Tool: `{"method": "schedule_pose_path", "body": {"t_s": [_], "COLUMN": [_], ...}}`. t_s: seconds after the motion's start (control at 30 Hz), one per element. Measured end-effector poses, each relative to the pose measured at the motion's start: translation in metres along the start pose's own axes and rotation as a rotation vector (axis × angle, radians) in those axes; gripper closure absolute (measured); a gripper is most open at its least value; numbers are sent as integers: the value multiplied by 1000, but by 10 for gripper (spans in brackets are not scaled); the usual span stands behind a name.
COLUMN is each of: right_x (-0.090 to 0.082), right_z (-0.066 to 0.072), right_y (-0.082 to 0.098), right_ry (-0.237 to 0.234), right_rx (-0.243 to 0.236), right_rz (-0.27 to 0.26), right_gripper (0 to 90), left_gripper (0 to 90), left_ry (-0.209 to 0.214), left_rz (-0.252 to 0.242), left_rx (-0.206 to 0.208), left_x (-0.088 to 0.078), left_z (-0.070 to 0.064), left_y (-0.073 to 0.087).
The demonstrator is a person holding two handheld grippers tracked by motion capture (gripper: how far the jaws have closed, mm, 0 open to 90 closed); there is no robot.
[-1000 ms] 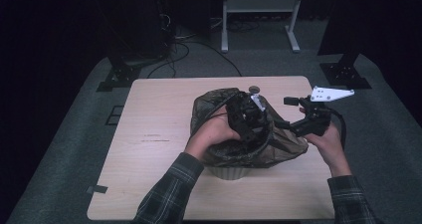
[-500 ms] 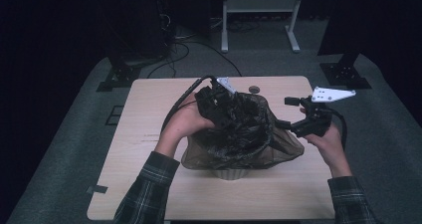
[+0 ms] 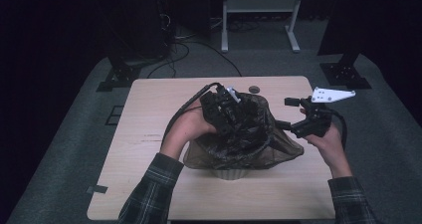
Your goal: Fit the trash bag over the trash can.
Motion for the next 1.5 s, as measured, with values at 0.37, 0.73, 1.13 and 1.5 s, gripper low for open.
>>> {"method": "schedule_pose_path", "body": {"t_s": [0.37,0.73,1.13,1.5], "right_x": [-4,-34,-57,-45], "right_z": [2,12,26,36], "right_y": [6,39,111,170], "right_ry": [12,75,169,232], "right_rx": [4,37,88,124], "right_rz": [3,17,125,274], "right_gripper": [0,0,0,0], "left_gripper": [10,3,3,3], "left_ry": [56,17,-61,-60], "left_rz": [-256,-542,-522,-379], "left_rx": [21,-44,-143,-192], "left_x": [-33,-66,-28,57], "left_z": [-14,-27,-60,-82], "left_y": [17,102,213,260]}}
Point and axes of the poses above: each handheld gripper's, and its own axes: x roughly forward along the jaws, y roughly out of its underside, z roughly to its left, the point moved 1 cm from there along x, roughly forward along the jaws, and after that the axes turned 11 degrees about z, right-handed, at the moved point
